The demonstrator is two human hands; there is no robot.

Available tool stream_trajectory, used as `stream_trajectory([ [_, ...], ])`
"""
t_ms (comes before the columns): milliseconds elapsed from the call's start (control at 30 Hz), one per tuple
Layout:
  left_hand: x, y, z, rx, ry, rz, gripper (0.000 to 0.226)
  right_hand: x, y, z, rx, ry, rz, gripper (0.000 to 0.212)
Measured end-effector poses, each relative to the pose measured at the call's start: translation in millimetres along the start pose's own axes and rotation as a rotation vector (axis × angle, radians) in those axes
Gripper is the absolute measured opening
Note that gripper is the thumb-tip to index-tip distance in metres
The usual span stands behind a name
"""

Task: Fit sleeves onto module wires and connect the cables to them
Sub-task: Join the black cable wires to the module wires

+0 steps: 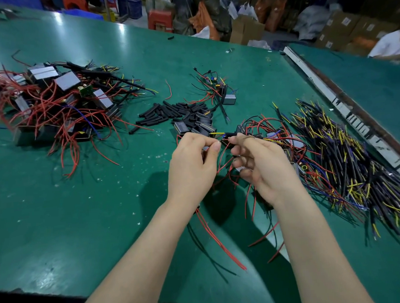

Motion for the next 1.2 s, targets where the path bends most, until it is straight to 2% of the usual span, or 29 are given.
stream_trajectory([
  [233,-3.0,0.4,-1.8,-0.011,-0.074,0.058,0.01,-2.0,-0.5,0.3,0.092,-0.118,0.017,0.017],
  [533,-4.8,-0.1,-3.0,-0.015,-0.145,0.132,0.009,-1.9,-3.2,-0.4,0.079,-0.047,-0.058,0.018],
  [733,-3.9,-1.7,-4.6,0.005,-0.126,0.107,0.007,-2.4,-4.9,-2.1,0.042,0.01,-0.145,0.022],
  [833,-2.6,-1.8,-2.9,0.032,-0.083,0.041,0.008,-2.4,-2.8,-1.2,0.055,-0.072,-0.065,0.018],
  [967,-7.1,0.4,-0.8,0.057,-0.123,-0.052,0.008,-5.4,0.9,2.4,0.044,-0.214,0.245,0.02],
  [1100,-11.6,-1.2,-1.7,0.127,-0.161,-0.129,0.007,-3.5,-2.1,5.8,0.075,-0.1,0.418,0.019],
  [1200,-11.2,-0.1,-1.8,0.143,-0.107,-0.177,0.005,-0.9,-1.0,6.5,0.055,0.095,0.33,0.017],
])
Point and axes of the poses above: each hand's wrist, its own z-axis towards the middle knuckle, its own y-axis out of the back of the hand, x = y × z, the point moved 3 cm from there along z, towards the middle knuckle, and after that the axes turned 6 degrees about x, right-handed, at the moved point
